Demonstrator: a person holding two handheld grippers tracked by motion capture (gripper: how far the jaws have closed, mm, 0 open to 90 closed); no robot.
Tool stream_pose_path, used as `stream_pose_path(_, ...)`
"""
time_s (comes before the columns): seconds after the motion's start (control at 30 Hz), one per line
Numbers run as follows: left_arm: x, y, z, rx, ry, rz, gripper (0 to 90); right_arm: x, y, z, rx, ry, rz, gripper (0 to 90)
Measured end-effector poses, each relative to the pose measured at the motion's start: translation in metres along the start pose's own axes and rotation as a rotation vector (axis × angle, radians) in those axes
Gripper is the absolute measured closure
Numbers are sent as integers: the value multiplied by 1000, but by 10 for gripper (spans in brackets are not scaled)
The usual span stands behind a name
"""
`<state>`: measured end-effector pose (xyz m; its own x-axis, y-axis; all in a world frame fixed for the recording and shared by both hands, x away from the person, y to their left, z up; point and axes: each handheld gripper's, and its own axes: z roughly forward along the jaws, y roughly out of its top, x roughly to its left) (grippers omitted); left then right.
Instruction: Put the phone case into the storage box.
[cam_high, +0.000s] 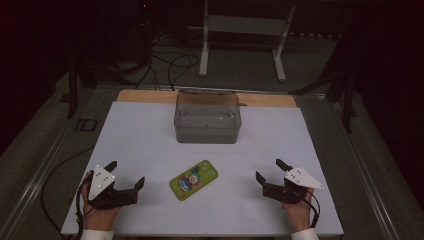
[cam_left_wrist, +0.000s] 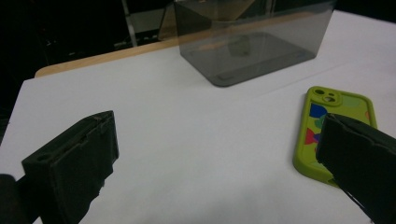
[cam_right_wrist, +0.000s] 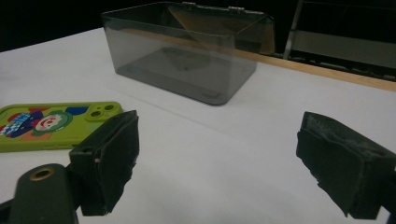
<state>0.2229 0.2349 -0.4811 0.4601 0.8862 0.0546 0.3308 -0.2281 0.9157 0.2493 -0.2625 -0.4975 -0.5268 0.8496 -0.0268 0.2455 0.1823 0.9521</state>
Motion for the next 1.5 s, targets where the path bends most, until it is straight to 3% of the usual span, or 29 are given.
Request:
stream_pose_path(0.2, -9, 11, 14, 33, -48, 26, 0, 2, -1, 1, -1, -5, -17, 133)
stream_pose_path(0.67, -22, 35, 36, 107, -126, 85, 0, 0, -3, 1, 4, -1, -4, 139)
stream_pose_path(1.03, -37, 43, 59, 167, -155, 111, 0, -1, -4, 1, 11, -1, 0, 140)
stream_pose_path(1.5, -63, 53, 87, 250, -227, 185, 0, 0, -4, 0, 11, 7, 1, 142)
